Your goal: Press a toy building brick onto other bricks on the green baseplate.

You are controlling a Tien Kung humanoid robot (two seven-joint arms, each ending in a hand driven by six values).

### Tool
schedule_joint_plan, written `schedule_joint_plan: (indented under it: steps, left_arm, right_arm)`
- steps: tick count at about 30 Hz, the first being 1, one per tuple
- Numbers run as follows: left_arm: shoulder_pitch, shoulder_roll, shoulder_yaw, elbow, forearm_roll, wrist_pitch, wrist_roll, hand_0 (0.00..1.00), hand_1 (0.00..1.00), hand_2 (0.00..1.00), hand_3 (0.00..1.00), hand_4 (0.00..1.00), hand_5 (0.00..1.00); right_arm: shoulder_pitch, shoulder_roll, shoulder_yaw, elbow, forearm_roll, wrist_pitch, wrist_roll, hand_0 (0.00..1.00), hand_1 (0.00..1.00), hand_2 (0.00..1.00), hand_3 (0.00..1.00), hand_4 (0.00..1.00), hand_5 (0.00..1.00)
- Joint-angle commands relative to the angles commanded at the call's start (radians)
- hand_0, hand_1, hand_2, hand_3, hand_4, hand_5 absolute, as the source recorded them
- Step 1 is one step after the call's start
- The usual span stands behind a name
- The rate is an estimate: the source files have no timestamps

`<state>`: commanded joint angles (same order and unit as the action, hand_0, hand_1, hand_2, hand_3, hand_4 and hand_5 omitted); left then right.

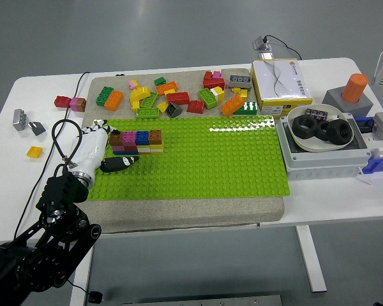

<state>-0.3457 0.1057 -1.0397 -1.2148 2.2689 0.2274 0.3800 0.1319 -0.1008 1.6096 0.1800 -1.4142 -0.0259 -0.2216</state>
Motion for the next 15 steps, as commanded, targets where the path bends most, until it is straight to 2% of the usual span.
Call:
schedule_joint_plan:
  steps: [7, 11, 14, 15]
  left_arm:
    - [0.0, 0.015, -0.028, -0.064, 0.0, 0.051, -0.033, 0.998, 0.972, 0.998, 0.723, 0.998, 0.456]
    - [0.015, 0.033, -0.059, -0.129, -0.025, 0.064, -0.063, 0.996, 0.949, 0.998, 0.762, 0.998, 0.45]
    - [0.054, 0.059, -0.101, -0.192, -0.113, 0.057, -0.13, 0.996, 0.949, 0.998, 0.762, 0.998, 0.45]
    - [0.074, 0.067, -0.118, -0.213, -0.151, 0.068, -0.159, 0.996, 0.949, 0.998, 0.762, 0.998, 0.45]
  right_arm:
    - [-0.002, -0.001, -0.005, 0.0, -0.002, 0.018, -0.007, 0.602, 0.562, 0.629, 0.605, 0.636, 0.752]
    - [-0.003, -0.001, -0.011, 0.0, -0.001, 0.021, -0.007, 0.605, 0.565, 0.63, 0.604, 0.637, 0.751]
    - [-0.005, 0.0, -0.018, 0.0, 0.001, 0.026, -0.008, 0.605, 0.565, 0.63, 0.604, 0.637, 0.751]
    - [-0.005, 0.001, -0.023, 0.0, 0.004, 0.028, -0.008, 0.605, 0.565, 0.63, 0.604, 0.637, 0.751]
